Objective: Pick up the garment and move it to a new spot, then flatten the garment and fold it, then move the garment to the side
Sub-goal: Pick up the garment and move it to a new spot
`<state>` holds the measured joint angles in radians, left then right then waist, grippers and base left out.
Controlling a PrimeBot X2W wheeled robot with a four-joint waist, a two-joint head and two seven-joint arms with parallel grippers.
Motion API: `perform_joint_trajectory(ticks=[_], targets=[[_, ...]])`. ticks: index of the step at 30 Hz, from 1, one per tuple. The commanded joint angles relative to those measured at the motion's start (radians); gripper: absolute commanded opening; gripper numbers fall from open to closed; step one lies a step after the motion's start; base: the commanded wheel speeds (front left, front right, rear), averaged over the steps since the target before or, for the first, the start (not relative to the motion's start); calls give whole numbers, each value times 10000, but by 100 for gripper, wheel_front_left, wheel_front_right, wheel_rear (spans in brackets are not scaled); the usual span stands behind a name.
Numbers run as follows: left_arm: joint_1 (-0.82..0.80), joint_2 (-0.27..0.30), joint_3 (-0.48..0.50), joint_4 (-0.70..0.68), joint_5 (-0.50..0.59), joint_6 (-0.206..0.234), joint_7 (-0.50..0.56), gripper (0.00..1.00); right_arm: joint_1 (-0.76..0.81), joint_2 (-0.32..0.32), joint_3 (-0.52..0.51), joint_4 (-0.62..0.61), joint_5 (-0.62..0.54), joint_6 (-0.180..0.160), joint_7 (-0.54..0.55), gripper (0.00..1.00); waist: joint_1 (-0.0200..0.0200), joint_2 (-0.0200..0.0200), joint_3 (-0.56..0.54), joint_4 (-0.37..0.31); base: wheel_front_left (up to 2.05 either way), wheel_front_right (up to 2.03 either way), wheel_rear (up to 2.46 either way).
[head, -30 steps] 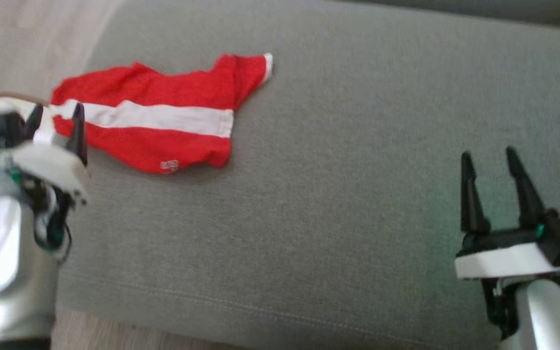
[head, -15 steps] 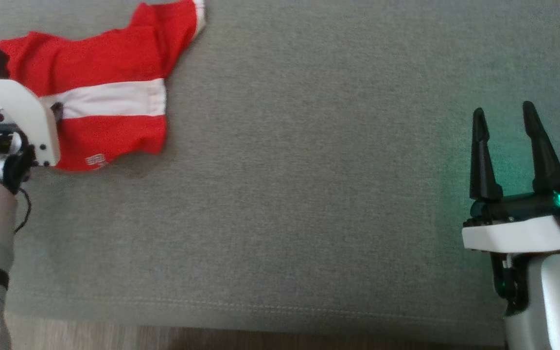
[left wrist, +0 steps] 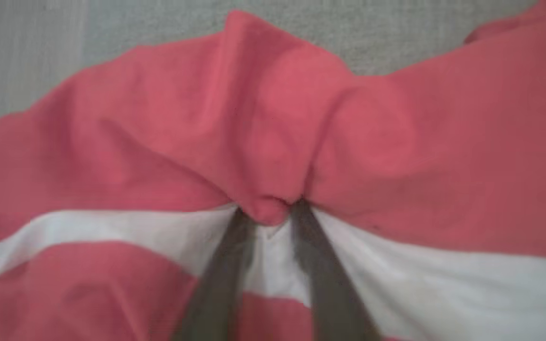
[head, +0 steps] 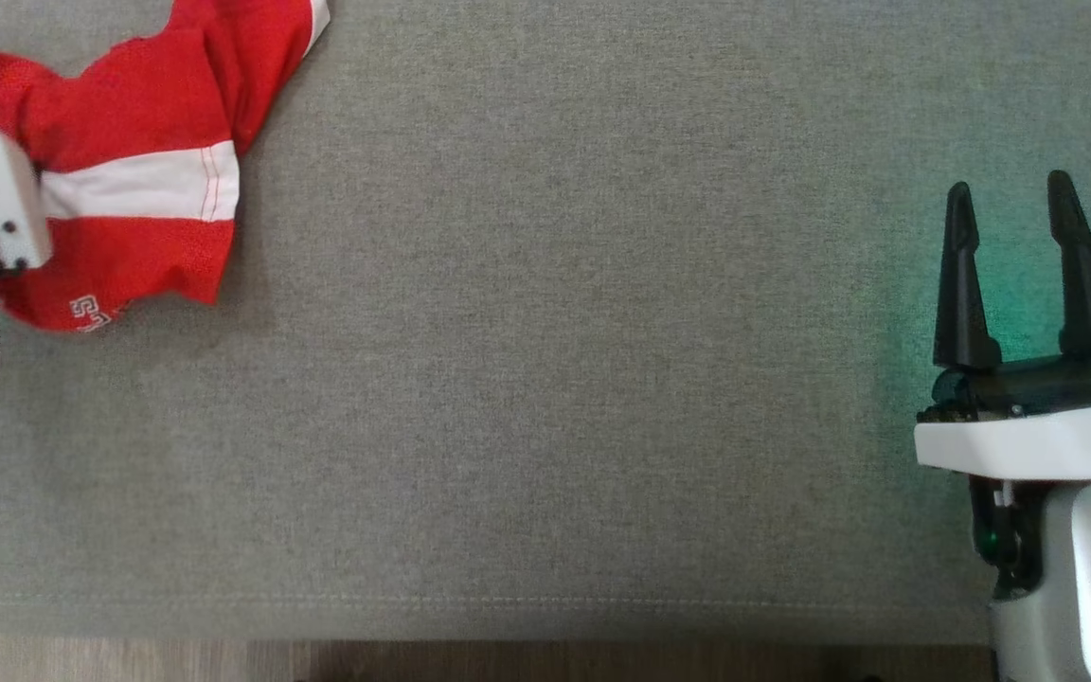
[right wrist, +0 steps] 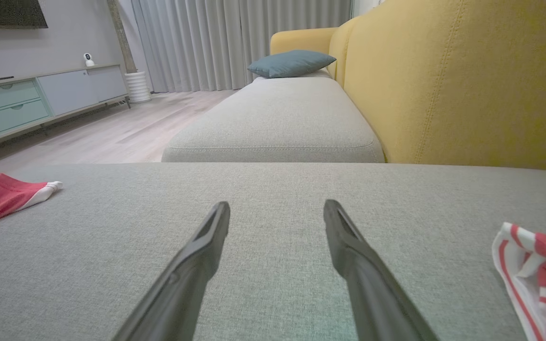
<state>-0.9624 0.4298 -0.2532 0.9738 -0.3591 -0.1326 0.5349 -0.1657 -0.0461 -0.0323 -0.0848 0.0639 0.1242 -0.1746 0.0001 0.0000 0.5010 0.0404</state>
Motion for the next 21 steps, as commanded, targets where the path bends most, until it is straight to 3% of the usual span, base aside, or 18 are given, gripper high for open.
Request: perform_joint_trajectory(ticks=[1,8,14,21], targets=[[211,204,-70,52,-99,21,68,0,-67,-41,212,-363,-5,65,23,100,-1,0,-41,23,0,0,0],[160,232,-524,-447,-677,20,-1469,0,-122,-41,286,-22,113,65,-110,100,-1,0,-672,101,0,0,0],[104,-146,-688,-1170,-1207,20,-2981,0,-37,-41,331,495,250,65,-279,100,-1,0,-1628,98,0,0,0],[363,-694,-1057,-2298,-1621,20,-3587,0,125,-41,467,1019,527,65,-493,100,-1,0,-2661,-159,0,0,0]])
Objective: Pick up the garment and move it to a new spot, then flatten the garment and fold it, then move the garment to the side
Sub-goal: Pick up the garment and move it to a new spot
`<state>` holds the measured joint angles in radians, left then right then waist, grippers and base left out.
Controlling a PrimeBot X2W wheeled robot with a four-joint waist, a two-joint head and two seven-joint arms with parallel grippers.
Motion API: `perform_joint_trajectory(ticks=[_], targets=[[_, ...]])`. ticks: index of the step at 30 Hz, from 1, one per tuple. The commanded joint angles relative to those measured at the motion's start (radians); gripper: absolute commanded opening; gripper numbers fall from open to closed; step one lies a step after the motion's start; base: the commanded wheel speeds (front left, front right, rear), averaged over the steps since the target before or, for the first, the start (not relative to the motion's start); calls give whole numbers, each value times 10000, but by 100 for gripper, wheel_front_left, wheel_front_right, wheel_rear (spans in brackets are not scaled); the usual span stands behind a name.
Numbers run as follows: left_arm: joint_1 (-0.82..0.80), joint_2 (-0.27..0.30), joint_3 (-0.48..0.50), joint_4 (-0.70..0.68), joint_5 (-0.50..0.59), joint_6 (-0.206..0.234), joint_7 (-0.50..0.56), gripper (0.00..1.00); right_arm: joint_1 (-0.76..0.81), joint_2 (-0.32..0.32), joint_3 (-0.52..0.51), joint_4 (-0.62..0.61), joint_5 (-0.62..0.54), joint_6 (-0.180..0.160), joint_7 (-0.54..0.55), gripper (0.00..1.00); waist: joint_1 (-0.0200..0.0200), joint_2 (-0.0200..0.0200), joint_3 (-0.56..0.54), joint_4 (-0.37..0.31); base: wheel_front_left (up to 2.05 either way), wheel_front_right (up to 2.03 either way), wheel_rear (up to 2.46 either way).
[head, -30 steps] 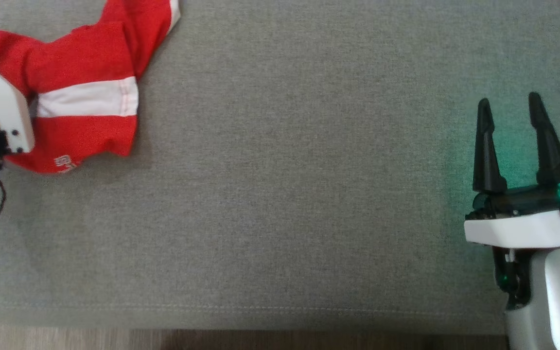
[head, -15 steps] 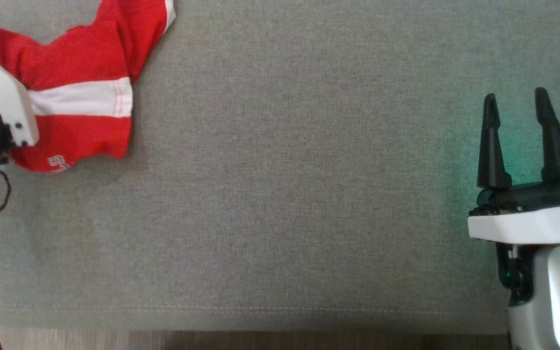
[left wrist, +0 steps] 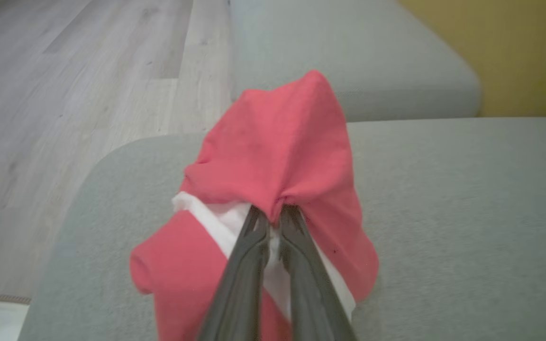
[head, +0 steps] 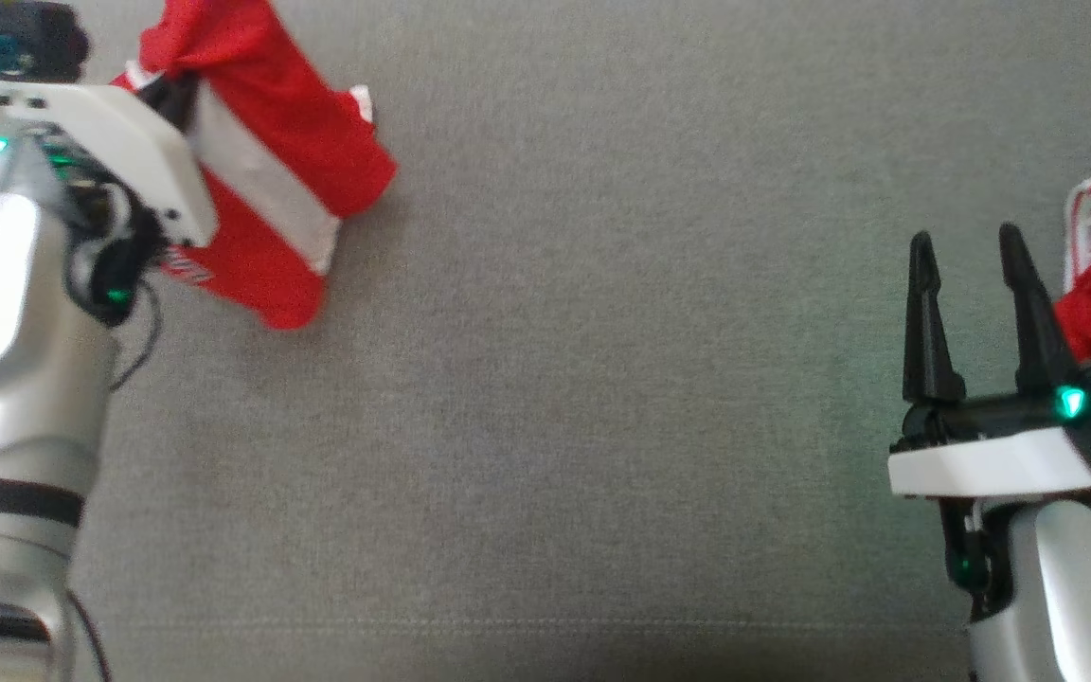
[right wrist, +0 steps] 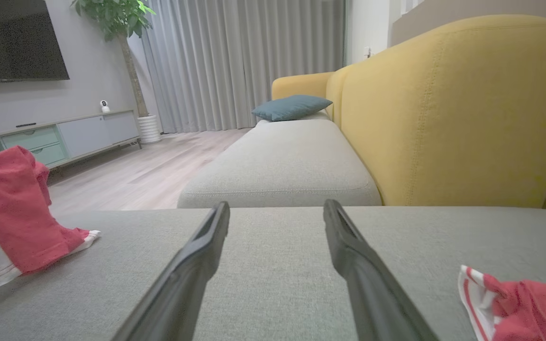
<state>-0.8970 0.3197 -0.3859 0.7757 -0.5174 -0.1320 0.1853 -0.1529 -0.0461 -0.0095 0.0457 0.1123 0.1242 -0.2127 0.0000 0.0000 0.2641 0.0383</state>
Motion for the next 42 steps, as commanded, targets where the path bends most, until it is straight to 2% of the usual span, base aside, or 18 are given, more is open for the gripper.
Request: perform_joint_trajectory(ticks=[1,4,10,14,17,22,28,29,30,36,42], targets=[[-225,296,235,-497,-89,14,-115,0,37,-41,239,-218,95,65,-142,100,0,0,-447,-184,0,0,0],[-32,-59,202,-1115,-251,104,-153,0,155,-41,291,-43,221,65,-215,100,0,0,-805,-384,0,0,0],[482,-1123,185,-2565,-668,695,-183,0,263,-41,399,192,426,65,-330,100,0,0,-1322,-877,0,0,0],[913,-1930,-119,-3464,-622,1258,-332,0,269,-41,489,212,426,65,-368,100,0,0,-1379,-1246,0,0,0],[1235,-2250,-560,-3781,-210,1826,-548,0,219,-41,519,191,429,65,-388,100,0,0,-1346,-1539,0,0,0],[2024,-2511,-1428,-3416,570,2738,-1117,0,138,-41,739,220,504,65,-417,100,0,0,-1226,-2097,0,0,0],[2668,-2648,-2456,-1778,1114,3255,-1813,0,76,-41,940,285,530,65,-448,100,0,0,-1062,-2527,0,0,0],[2704,-2661,-2613,-1483,1152,3314,-1903,47,66,-41,952,287,536,65,-452,100,0,0,-1041,-2551,0,0,0],[2706,-2671,-2779,-1224,1202,3348,-1995,100,61,-41,959,287,543,65,-456,100,0,0,-1021,-2566,0,0,0],[2613,-2691,-3268,-804,514,3410,-2717,100,165,-41,953,389,510,65,-472,100,0,0,-1064,-2300,0,0,0],[2435,-2668,-3083,-858,175,3487,-3527,100,395,-41,875,519,421,65,-480,100,0,0,-1396,-1676,0,0,0]])
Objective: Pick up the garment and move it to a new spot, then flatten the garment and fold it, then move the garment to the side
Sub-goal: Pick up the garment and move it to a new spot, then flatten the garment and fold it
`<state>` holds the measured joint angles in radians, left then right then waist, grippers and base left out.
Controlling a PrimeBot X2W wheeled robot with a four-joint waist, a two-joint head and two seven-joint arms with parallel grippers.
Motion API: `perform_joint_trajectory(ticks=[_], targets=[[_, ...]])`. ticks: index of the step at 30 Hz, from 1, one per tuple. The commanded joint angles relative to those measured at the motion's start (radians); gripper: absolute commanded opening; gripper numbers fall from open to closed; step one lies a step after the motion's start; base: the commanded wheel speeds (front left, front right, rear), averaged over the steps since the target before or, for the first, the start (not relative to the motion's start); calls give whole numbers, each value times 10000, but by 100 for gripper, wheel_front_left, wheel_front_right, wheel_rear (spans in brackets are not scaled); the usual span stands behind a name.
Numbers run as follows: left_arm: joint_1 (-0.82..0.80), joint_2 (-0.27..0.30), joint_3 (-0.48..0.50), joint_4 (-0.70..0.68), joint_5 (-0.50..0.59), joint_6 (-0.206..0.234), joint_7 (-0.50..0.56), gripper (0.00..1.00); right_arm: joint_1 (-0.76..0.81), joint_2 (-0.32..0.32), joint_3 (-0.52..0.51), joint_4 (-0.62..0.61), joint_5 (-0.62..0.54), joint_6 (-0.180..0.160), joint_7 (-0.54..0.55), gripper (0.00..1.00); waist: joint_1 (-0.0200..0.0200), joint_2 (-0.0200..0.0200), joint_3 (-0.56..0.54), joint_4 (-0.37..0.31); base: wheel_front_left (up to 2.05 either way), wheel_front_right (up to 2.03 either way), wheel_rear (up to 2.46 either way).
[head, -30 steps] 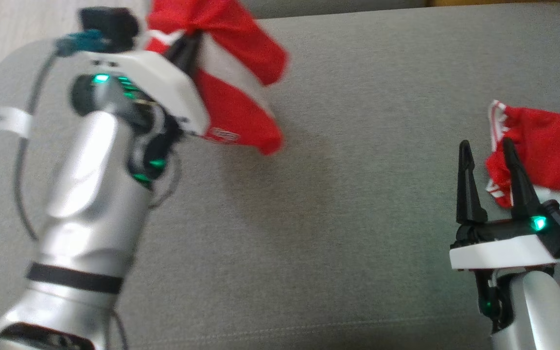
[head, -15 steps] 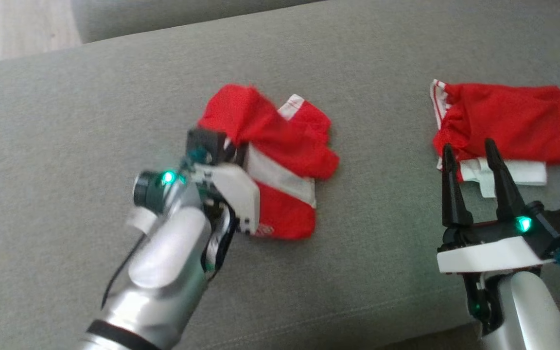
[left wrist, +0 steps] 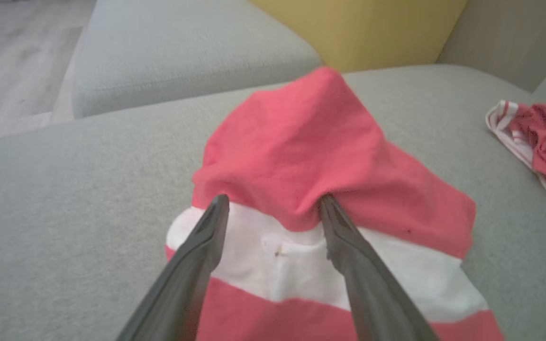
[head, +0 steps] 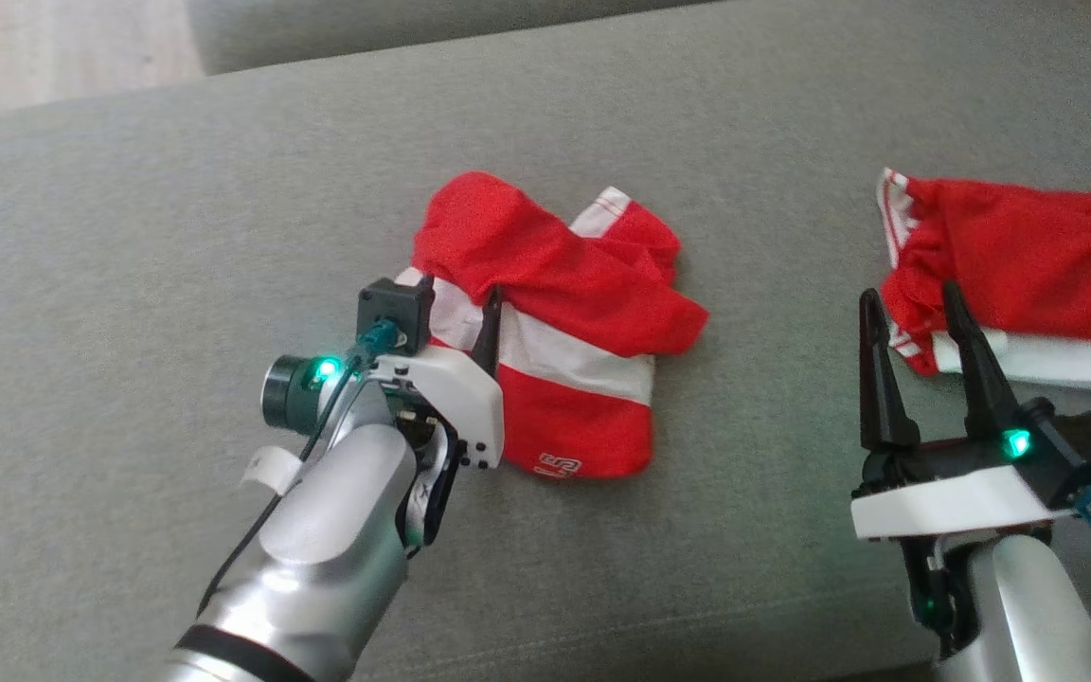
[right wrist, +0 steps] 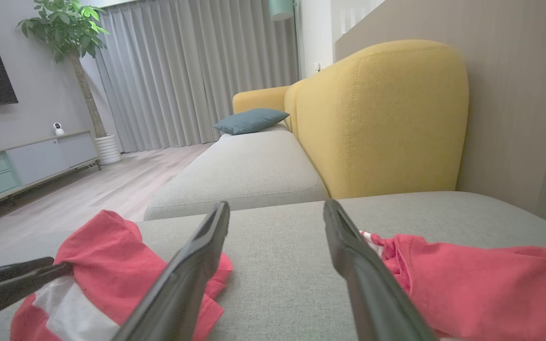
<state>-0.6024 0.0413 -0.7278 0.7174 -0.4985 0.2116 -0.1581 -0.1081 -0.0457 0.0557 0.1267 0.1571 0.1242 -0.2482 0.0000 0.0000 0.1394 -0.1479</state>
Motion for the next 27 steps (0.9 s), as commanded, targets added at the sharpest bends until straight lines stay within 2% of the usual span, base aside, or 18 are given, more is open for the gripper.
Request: perform_joint_trajectory(ticks=[1,4,9,16,21,27], targets=[[-524,165,386,-370,-29,55,-201,100,-6,-45,189,-262,-49,65,-126,100,0,0,-227,316,0,0,0],[-477,437,560,-803,-41,123,-465,100,140,-45,104,-109,-153,65,-127,100,0,0,-459,671,0,0,0],[207,1161,1031,-1474,-201,487,-687,100,391,-45,-63,117,-242,65,-129,100,0,0,-852,1225,0,0,0],[2149,2213,1348,-2512,-182,361,-996,100,625,-45,-17,366,-380,65,-116,100,0,0,-1351,1620,0,0,0],[3131,2361,1819,-3640,107,600,-1030,100,715,-45,-95,345,-410,65,-60,100,0,0,-1473,1752,0,0,0],[4187,2002,2466,-4696,415,655,-1034,100,821,-45,-99,379,-204,65,44,100,0,0,-1446,1894,0,0,0]])
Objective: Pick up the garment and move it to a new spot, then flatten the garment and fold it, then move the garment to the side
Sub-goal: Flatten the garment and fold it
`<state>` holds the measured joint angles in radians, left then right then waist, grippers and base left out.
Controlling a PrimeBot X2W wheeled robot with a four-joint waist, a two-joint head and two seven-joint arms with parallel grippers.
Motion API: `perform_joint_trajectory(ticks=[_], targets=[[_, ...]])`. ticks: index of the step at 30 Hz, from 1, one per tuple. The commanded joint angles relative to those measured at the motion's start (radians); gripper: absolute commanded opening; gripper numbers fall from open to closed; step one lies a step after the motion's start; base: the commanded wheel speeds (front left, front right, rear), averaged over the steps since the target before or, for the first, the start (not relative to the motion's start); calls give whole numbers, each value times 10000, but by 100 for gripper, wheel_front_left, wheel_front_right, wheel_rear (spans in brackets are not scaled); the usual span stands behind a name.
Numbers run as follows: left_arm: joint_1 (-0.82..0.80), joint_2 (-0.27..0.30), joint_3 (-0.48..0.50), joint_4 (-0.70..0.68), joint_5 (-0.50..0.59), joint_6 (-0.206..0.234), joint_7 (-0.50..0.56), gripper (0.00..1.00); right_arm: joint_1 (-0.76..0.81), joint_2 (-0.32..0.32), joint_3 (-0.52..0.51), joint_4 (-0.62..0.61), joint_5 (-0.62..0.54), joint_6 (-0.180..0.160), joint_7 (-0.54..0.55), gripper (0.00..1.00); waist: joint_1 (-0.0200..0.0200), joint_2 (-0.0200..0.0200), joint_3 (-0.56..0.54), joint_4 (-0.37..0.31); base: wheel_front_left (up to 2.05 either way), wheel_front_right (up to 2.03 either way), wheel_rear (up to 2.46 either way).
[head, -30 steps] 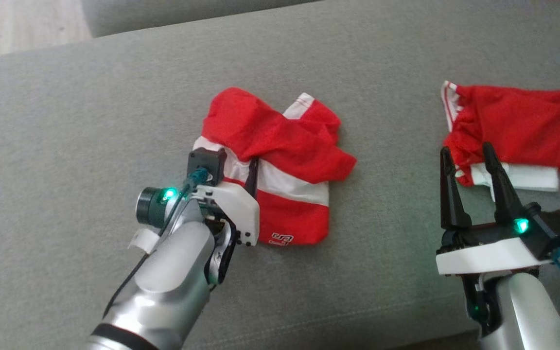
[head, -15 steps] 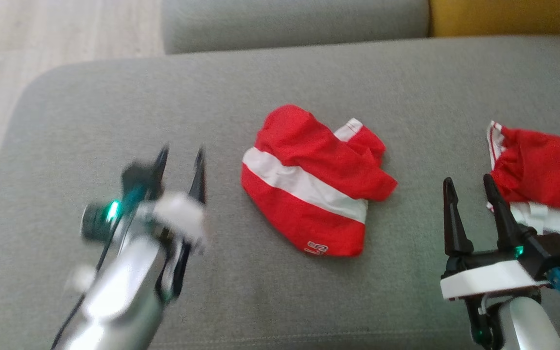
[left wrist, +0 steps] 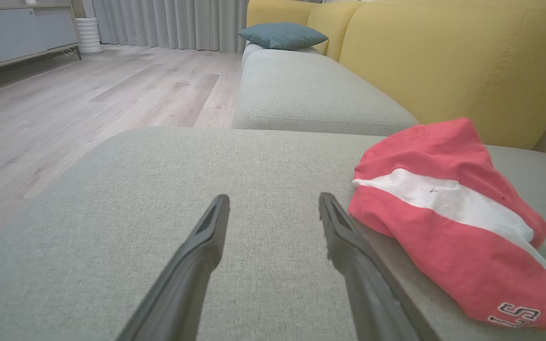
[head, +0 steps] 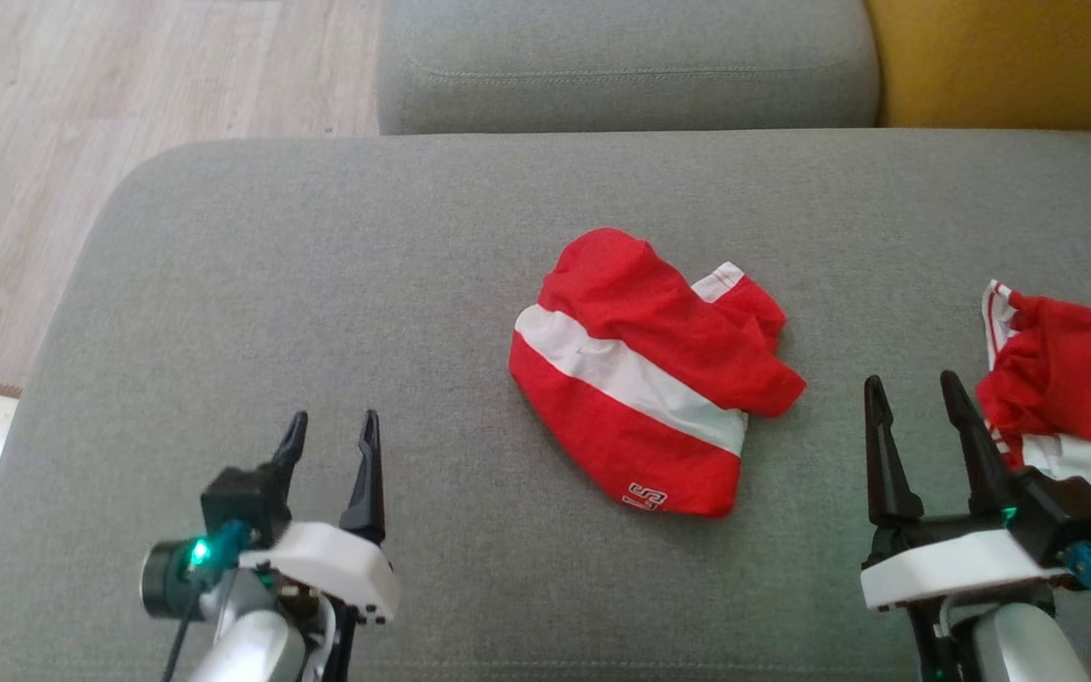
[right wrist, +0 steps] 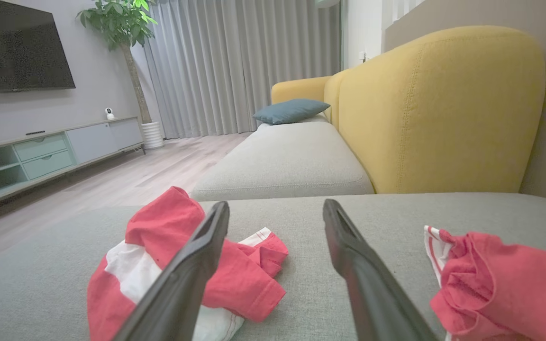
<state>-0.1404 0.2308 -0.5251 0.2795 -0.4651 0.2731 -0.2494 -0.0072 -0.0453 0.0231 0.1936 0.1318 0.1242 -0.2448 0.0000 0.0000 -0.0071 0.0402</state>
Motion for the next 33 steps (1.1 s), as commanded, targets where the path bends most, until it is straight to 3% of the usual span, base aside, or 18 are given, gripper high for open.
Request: perform_joint_trajectory(ticks=[1,14,29,30,31,32,33], targets=[[-374,67,481,-362,158,19,-122,100,-202,-49,257,-249,187,65,48,100,0,0,52,37,0,0,0],[-621,-383,627,-40,631,-464,-123,100,-1355,-49,1649,1914,1594,65,1505,100,0,0,952,570,0,0,0],[-867,-776,972,346,620,-864,-123,100,-2855,-49,1608,5003,2630,65,1014,100,0,0,1431,1154,0,0,0],[-878,-795,994,359,620,-889,-124,100,-2914,-49,1717,5134,2696,65,1017,96,0,0,1441,1154,0,0,0],[-888,-814,1020,371,620,-907,-124,100,-2978,-49,1802,5236,2753,65,972,40,0,0,1446,1145,0,0,0],[-896,-830,1046,389,626,-919,-124,100,-3038,-49,1874,5323,2770,65,893,0,0,0,1443,1130,0,0,0],[-900,-840,1073,411,637,-927,-124,100,-3087,-49,1940,5406,2784,65,832,0,0,0,1426,1101,0,0,0]])
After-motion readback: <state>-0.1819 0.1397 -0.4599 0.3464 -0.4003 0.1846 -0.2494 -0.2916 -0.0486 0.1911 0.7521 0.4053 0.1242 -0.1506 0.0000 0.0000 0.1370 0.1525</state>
